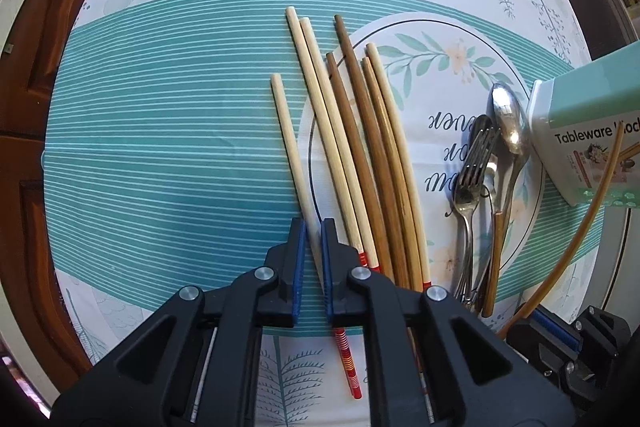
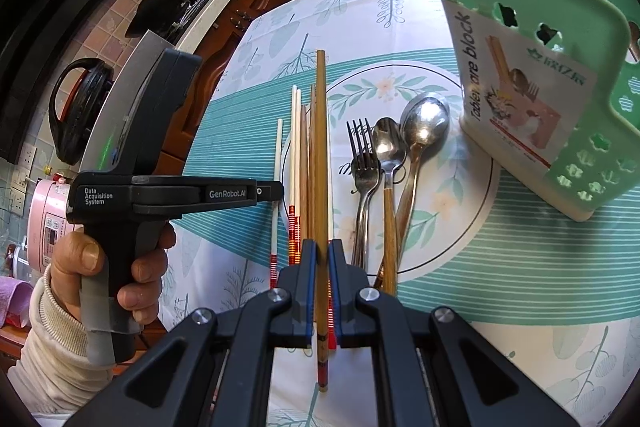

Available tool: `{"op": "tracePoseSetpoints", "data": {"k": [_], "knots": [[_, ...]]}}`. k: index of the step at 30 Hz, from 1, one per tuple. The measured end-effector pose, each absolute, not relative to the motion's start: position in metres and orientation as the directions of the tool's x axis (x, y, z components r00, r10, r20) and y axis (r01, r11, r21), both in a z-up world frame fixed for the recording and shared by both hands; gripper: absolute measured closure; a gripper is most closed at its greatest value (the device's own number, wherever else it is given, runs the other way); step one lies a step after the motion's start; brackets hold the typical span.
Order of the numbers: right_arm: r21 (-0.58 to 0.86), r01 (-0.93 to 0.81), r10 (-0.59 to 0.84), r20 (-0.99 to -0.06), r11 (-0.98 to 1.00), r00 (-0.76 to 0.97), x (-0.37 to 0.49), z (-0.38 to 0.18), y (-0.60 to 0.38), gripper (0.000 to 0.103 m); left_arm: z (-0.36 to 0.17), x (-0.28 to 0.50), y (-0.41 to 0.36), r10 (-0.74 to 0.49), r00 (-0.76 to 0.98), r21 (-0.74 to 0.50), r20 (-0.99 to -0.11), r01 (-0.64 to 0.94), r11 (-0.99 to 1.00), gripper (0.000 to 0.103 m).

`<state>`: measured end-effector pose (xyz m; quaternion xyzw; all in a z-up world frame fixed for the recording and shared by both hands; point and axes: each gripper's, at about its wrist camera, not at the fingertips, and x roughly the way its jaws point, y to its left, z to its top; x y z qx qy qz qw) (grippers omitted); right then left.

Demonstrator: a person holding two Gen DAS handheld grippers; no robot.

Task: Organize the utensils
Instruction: 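Lift the wooden chopstick with the right tool and drop it into the holder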

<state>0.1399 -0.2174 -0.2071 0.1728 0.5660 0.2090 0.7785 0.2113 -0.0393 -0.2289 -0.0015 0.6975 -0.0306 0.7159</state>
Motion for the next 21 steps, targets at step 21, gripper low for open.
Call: {"op": "tracePoseSetpoints", "data": {"k": [21], "knots": [[0.496, -0.223, 0.542, -0.728, 0.839, 0.421, 0.111, -0.162, -0.229, 0.097, -0.128, 0.152, -0.084, -0.204, 0.409, -0.131, -0.890, 0.199, 0.971, 0.100]]}}
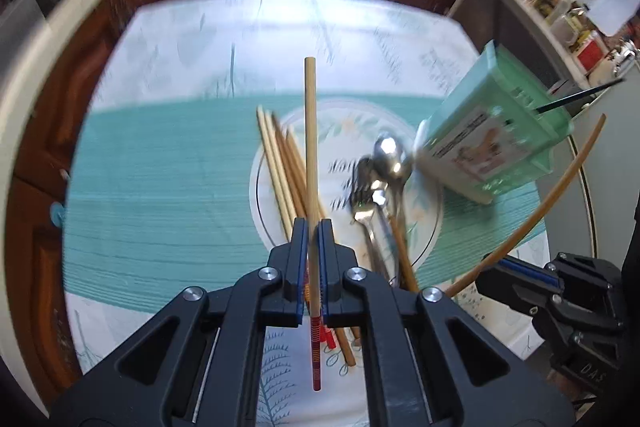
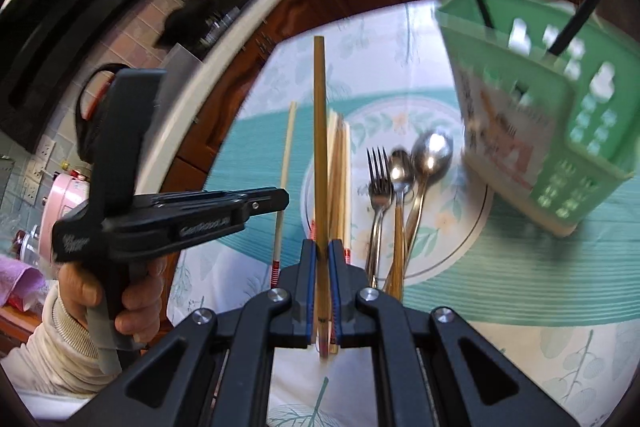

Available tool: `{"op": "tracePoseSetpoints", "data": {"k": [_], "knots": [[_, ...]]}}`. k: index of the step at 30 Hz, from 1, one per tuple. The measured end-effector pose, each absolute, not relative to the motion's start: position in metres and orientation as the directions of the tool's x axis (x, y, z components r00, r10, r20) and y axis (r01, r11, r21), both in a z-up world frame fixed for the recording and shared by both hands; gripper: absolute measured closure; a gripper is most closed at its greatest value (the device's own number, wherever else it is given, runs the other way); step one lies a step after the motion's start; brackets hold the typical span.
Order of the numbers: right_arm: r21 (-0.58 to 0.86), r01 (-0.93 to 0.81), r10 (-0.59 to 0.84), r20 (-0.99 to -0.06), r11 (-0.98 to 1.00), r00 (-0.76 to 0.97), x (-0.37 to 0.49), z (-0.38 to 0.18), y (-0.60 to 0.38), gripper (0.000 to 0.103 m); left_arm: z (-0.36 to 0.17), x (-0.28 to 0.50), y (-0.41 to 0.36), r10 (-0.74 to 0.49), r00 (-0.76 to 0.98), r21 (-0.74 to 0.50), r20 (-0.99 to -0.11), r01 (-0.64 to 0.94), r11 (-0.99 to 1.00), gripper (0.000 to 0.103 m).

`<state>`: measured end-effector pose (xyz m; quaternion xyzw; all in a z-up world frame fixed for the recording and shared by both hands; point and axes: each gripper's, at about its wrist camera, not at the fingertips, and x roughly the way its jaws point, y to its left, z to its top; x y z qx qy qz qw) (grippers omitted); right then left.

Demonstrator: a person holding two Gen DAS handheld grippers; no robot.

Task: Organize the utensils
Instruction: 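Lift the wooden chopstick with the right tool and drop it into the holder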

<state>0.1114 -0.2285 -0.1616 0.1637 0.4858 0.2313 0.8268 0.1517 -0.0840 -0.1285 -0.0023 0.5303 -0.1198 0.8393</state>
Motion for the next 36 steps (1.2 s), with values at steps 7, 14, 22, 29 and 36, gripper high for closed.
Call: {"op": "tracePoseSetpoints", "data": {"k": [7, 14, 22, 29, 36], "knots": [[0.431, -0.239, 0.479, -0.626, 0.870, 0.615, 0.085, -0.106, -0.257, 0.097, -0.043, 0.132, -0.098, -0.253, 0.625, -0.104, -0.739, 0.265, 0.958, 0.100], [0.328, -0.170, 0.324, -0.502, 0.929, 0.802, 0.076, -0.034, -0.288, 0.097, 0.051, 0.141, -0.116, -0.335, 0.738, -0.122, -0.586, 0.328, 0.937, 0.100], [0.173, -0.045, 0.121, -0.458, 0.984, 0.881, 0.103, -0.002, -0.295, 0.097, 0.106, 0.185, -0.163, -0.354, 0.812, -0.164, -0.463, 0.314, 0.935, 0.100], [0.084, 0.004, 0.038, -0.500, 0.996, 0.865, 0.129, -0.026, -0.292, 0.097, 0.080, 0.225, -0.188, -0.388, 0.819, -0.237, -0.421, 0.314, 0.919, 0.100], [0.070, 0.002, 0.038, -0.564, 0.998, 0.825, 0.148, -0.046, -0.297, 0.097, 0.029, 0.237, -0.200, -0.449, 0.776, -0.258, -0.443, 0.370, 0.893, 0.100]]}}
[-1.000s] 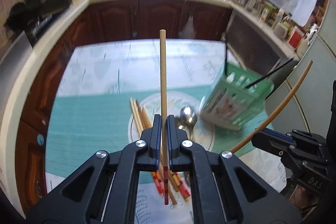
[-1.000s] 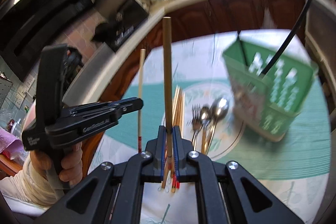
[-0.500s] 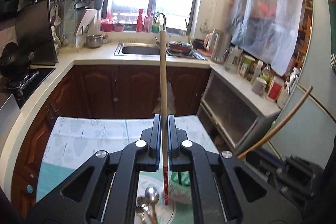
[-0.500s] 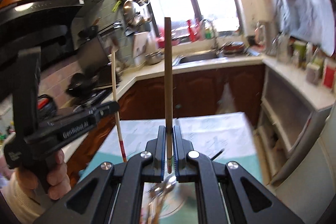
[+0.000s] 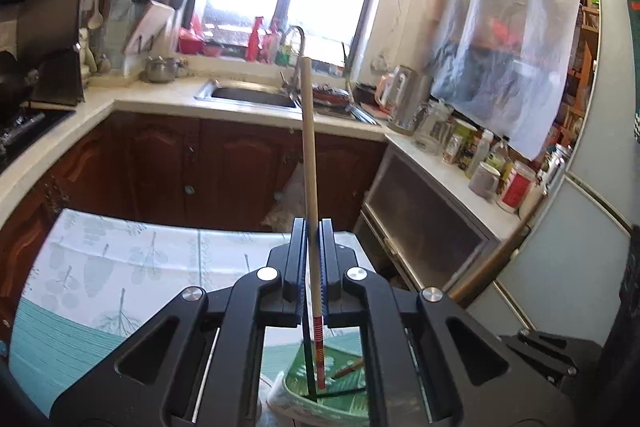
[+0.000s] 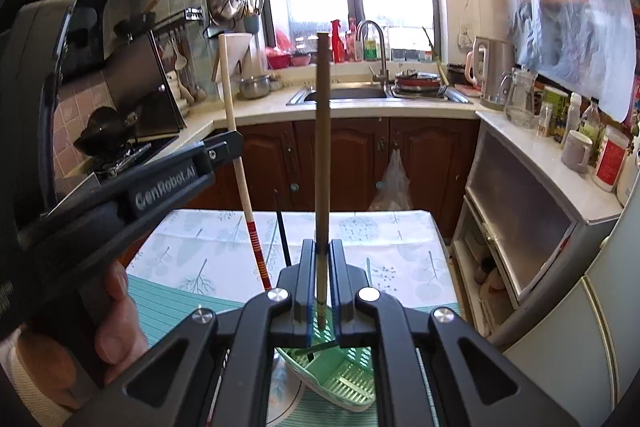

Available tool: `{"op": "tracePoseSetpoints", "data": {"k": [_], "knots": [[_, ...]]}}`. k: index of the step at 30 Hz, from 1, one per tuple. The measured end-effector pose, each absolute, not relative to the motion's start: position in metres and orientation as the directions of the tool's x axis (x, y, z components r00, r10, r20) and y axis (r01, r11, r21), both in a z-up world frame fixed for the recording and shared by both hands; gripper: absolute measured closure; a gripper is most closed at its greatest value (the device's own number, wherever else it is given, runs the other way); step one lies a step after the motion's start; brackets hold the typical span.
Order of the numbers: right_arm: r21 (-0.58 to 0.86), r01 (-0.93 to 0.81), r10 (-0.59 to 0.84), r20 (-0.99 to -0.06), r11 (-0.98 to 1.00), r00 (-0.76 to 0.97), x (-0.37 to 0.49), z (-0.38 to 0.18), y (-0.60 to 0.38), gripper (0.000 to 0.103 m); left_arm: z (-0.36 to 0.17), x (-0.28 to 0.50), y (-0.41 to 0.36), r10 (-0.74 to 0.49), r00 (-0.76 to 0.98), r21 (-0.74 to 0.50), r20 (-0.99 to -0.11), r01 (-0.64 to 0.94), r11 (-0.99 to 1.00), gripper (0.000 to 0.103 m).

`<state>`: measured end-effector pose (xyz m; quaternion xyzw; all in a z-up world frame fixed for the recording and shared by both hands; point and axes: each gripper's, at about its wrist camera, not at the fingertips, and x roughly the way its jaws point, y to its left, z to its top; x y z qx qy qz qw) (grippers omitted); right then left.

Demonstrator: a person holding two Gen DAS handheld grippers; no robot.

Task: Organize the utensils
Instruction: 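Lift the wooden chopstick with the right tool and drop it into the holder, then withdraw both tools from the green holder back over the plate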

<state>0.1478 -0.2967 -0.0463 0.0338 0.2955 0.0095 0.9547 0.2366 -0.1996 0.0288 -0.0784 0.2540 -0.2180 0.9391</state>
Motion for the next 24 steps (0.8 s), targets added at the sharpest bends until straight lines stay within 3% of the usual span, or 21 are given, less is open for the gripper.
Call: {"op": "tracePoseSetpoints", "data": {"k": [5, 7, 10, 13, 24], "knots": [[0.065, -0.014, 0.052, -0.629, 0.998, 0.776, 0.157, -0.059, -0.296, 0.096, -0.003, 0.233, -0.200, -0.446, 0.727, -0.261, -0.522, 0.361, 0.895, 0.094], [0.081, -0.015, 0.063, -0.640, 0.997, 0.766, 0.159, -0.062, -0.296, 0.089, -0.013, 0.233, -0.195, -0.442, 0.698, -0.283, -0.563, 0.339, 0.897, 0.079], [0.106, -0.009, 0.075, -0.637, 0.994, 0.767, 0.158, -0.063, -0.296, 0.081, -0.024, 0.223, -0.181, -0.432, 0.697, -0.304, -0.573, 0.309, 0.901, 0.068], [0.113, -0.025, 0.091, -0.630, 0.993, 0.771, 0.154, -0.063, -0.291, 0.081, -0.033, 0.212, -0.164, -0.414, 0.694, -0.297, -0.589, 0.290, 0.910, 0.064], [0.156, -0.045, 0.133, -0.618, 0.987, 0.775, 0.133, -0.064, -0.284, 0.081, -0.049, 0.165, -0.106, -0.366, 0.695, -0.285, -0.619, 0.235, 0.929, 0.063]]}}
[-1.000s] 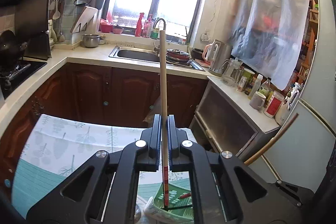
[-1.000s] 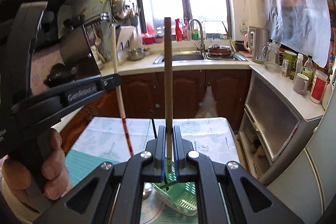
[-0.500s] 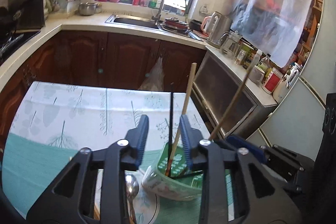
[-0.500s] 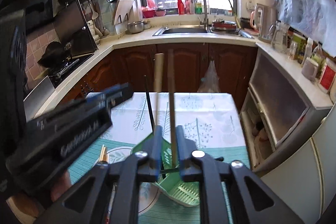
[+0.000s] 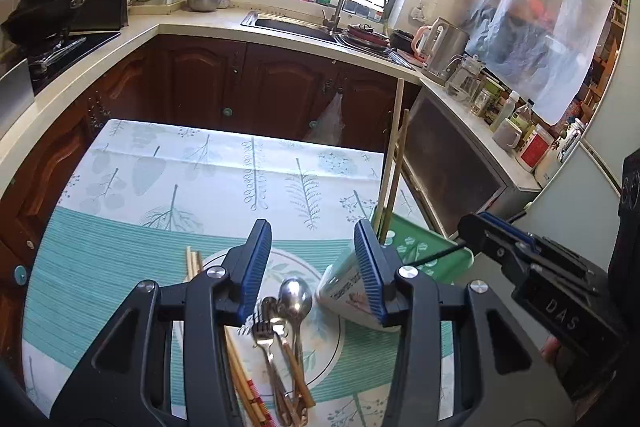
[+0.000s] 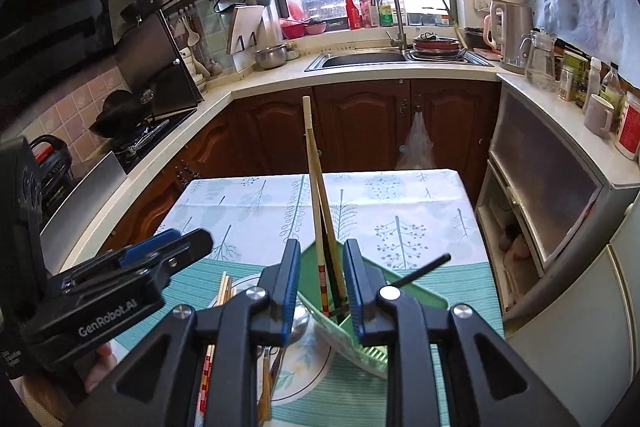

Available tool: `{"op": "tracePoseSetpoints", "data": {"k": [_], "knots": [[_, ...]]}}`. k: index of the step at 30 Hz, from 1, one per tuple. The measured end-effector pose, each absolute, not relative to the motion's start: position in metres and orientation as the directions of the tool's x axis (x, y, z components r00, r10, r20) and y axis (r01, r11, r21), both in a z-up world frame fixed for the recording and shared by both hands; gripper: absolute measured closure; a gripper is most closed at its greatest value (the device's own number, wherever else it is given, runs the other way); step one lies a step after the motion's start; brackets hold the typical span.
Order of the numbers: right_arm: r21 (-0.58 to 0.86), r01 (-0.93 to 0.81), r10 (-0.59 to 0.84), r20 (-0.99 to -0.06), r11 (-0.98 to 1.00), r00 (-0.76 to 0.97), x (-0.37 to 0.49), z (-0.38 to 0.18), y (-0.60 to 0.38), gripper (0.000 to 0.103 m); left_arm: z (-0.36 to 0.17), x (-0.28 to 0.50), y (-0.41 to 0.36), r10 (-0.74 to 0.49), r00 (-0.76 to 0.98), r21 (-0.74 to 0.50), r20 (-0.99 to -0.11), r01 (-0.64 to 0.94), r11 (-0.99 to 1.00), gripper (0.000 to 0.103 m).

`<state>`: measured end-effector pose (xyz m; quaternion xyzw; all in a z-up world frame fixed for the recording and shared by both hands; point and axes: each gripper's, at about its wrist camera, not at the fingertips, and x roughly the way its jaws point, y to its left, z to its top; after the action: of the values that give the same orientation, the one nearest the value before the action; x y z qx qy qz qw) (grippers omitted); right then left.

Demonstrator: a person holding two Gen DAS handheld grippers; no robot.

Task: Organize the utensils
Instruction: 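Withdraw both tools from the green holder back over the plate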

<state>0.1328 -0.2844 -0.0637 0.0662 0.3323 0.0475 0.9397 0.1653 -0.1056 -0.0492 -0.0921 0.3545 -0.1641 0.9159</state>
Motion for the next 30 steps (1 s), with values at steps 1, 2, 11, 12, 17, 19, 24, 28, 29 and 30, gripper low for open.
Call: {"op": "tracePoseSetpoints", "data": {"k": [1, 2, 11, 12, 17, 19, 24, 28, 29, 30], "knots": [[0.158, -0.048, 0.136, -0.616, 0.986, 0.776, 0.130, -0.063, -0.283, 0.081, -0.050, 0.159, -0.102, -0.358, 0.700, -0.276, -0.618, 0.234, 0.932, 0.063], [0.160, -0.049, 0.139, -0.614, 0.986, 0.777, 0.128, -0.063, -0.282, 0.081, -0.049, 0.154, -0.099, -0.351, 0.703, -0.268, -0.619, 0.231, 0.935, 0.063], [0.159, -0.082, 0.162, -0.600, 0.984, 0.783, 0.104, -0.067, -0.266, 0.081, -0.055, 0.107, -0.079, -0.281, 0.719, -0.180, -0.636, 0.216, 0.960, 0.062], [0.164, -0.085, 0.168, -0.601, 0.983, 0.782, 0.102, -0.068, -0.264, 0.081, -0.057, 0.104, -0.077, -0.278, 0.717, -0.177, -0.640, 0.215, 0.960, 0.062], [0.190, -0.103, 0.200, -0.623, 0.976, 0.756, 0.095, -0.076, -0.253, 0.081, -0.067, 0.090, -0.067, -0.265, 0.702, -0.172, -0.661, 0.202, 0.964, 0.061], [0.189, -0.110, 0.206, -0.632, 0.976, 0.747, 0.093, -0.080, -0.248, 0.081, -0.072, 0.087, -0.060, -0.261, 0.689, -0.179, -0.676, 0.191, 0.965, 0.061], [0.198, -0.124, 0.226, -0.662, 0.972, 0.715, 0.093, -0.093, -0.233, 0.081, -0.090, 0.086, -0.042, -0.227, 0.661, -0.177, -0.715, 0.142, 0.974, 0.061], [0.195, -0.127, 0.227, -0.687, 0.973, 0.691, 0.094, -0.105, -0.224, 0.081, -0.109, 0.087, -0.024, -0.188, 0.624, -0.172, -0.758, 0.087, 0.981, 0.061], [0.198, -0.125, 0.229, -0.696, 0.972, 0.681, 0.095, -0.110, -0.222, 0.081, -0.113, 0.088, -0.021, -0.181, 0.617, -0.170, -0.766, 0.078, 0.982, 0.061], [0.201, -0.123, 0.231, -0.703, 0.972, 0.673, 0.096, -0.113, -0.220, 0.081, -0.119, 0.088, -0.017, -0.171, 0.607, -0.165, -0.776, 0.066, 0.984, 0.061]]}}
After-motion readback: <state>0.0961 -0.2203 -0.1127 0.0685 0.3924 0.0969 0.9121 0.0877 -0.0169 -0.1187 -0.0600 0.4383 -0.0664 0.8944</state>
